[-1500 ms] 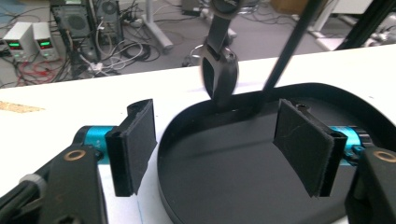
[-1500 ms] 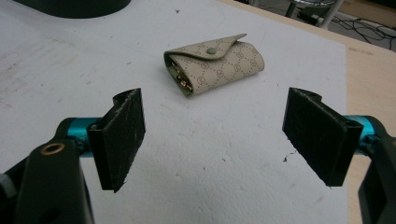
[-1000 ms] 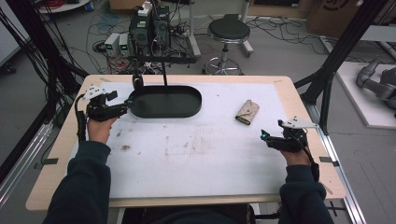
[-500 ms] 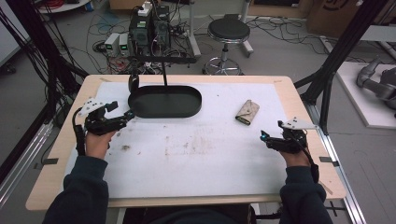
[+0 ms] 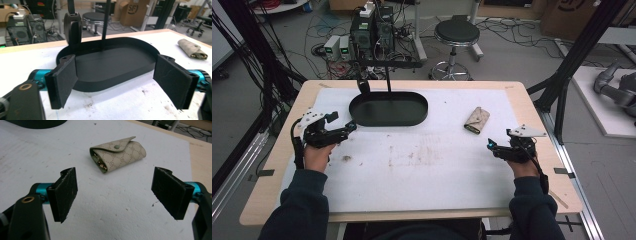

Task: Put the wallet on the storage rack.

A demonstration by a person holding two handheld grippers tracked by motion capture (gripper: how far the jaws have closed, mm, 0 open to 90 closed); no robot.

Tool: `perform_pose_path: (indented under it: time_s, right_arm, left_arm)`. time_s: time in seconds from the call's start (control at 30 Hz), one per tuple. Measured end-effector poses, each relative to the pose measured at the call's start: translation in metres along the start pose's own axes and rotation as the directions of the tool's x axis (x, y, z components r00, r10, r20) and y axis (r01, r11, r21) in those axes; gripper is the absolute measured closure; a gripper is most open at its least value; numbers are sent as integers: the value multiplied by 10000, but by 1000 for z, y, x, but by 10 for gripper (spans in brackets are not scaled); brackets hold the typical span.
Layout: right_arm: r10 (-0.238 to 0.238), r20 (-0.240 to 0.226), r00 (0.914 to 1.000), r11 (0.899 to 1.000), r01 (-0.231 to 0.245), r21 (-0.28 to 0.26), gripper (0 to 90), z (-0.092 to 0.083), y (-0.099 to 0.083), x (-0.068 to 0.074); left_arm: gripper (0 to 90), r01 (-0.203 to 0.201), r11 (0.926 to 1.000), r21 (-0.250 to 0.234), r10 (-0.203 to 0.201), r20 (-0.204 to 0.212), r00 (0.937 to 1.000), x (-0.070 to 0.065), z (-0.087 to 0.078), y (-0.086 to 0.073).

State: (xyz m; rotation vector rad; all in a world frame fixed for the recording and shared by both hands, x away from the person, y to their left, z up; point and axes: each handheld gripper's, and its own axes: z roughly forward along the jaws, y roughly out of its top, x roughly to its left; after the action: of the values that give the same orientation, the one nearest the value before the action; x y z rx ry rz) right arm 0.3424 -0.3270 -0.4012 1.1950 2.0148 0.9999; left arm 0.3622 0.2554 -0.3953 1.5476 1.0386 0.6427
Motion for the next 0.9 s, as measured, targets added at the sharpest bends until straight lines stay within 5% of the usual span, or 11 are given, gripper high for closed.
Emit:
perform_pose_path:
  time_s: [0.23, 0.37, 0.6, 0.73, 0.8, 0.9]
  right_arm:
    - [730, 486, 9961, 9956, -756, 558, 215, 23, 6, -1]
    - [1687, 1039, 9802, 9823, -1759, 646, 215, 51, 20, -5]
    - [1847, 1556, 9704, 9703, -2052, 1284, 215, 97, 44, 5]
    - [2041, 1637, 9652, 9682, -2238, 1123, 215, 112, 45, 7]
    - [2768, 1984, 9402, 9429, -3056, 1325, 190, 123, 47, 3]
    - [2699, 2170, 9381, 9441, -3021, 1318, 191, 130, 52, 4]
  left_arm:
    - [180, -68, 9997, 238, 65, 143, 9999, -1, 1, -6]
    - [197, -312, 9988, 366, 308, 113, 9995, -3, -2, -7]
    - [199, -349, 9983, 467, 349, 7, 9994, -2, -2, -9]
    - [205, -355, 9980, 518, 357, -37, 9994, -1, -3, -10]
    - [208, -356, 9978, 564, 358, -29, 9994, 0, -4, -10]
    - [216, -307, 9980, 548, 309, -36, 9995, 1, -5, -11]
